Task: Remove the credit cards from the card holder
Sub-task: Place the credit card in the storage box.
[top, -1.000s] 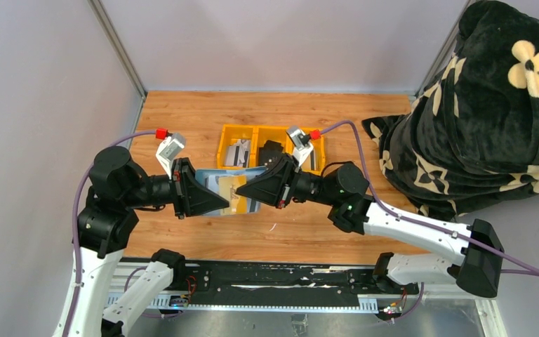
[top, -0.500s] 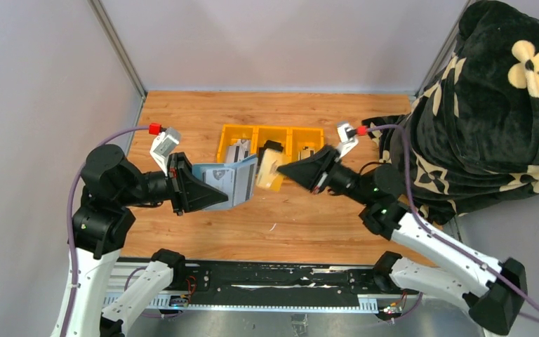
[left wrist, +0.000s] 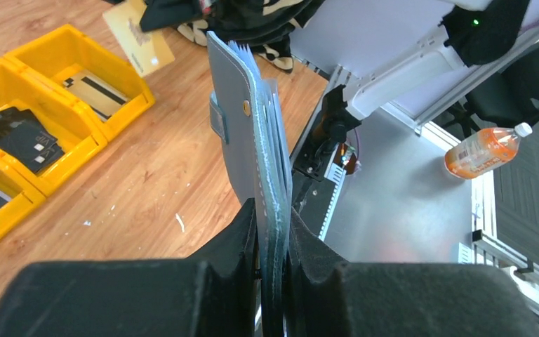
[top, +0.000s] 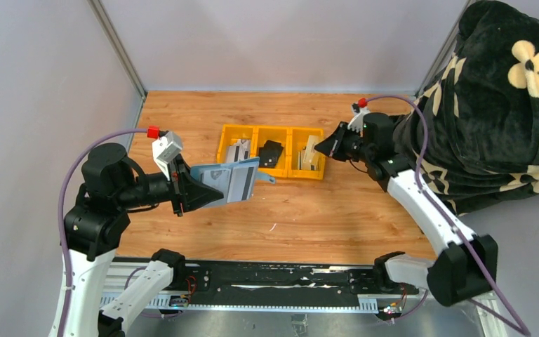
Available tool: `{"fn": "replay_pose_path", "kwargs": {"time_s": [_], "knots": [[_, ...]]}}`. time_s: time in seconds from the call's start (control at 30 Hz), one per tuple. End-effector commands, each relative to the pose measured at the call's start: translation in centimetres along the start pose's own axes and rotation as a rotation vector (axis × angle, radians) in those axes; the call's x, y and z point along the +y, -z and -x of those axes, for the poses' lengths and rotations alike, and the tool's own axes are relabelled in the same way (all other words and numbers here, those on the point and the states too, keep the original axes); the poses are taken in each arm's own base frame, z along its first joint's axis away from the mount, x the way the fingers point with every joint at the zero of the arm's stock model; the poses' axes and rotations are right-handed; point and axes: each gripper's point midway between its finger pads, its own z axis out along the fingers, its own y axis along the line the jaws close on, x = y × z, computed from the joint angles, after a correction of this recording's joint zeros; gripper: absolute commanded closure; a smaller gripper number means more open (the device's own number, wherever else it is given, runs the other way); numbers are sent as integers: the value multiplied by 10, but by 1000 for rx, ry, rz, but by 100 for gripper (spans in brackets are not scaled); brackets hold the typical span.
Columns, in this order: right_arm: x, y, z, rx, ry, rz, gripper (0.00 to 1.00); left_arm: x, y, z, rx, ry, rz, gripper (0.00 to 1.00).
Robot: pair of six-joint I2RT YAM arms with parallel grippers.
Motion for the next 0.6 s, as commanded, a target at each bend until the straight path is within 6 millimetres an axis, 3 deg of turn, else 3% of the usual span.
{"fn": "replay_pose_path", "kwargs": {"time_s": [0.0, 0.33, 0.57], "knots": [[-52, -20, -18, 134, 69, -179, 100, -12, 5, 8, -19, -60, -30, 100], [-101, -88, -33, 305, 122, -284, 100, -17, 7, 11, -25, -78, -44, 100], [-121, -120, -51, 384, 152, -329, 100, -21, 8, 13, -29, -89, -56, 100]]}}
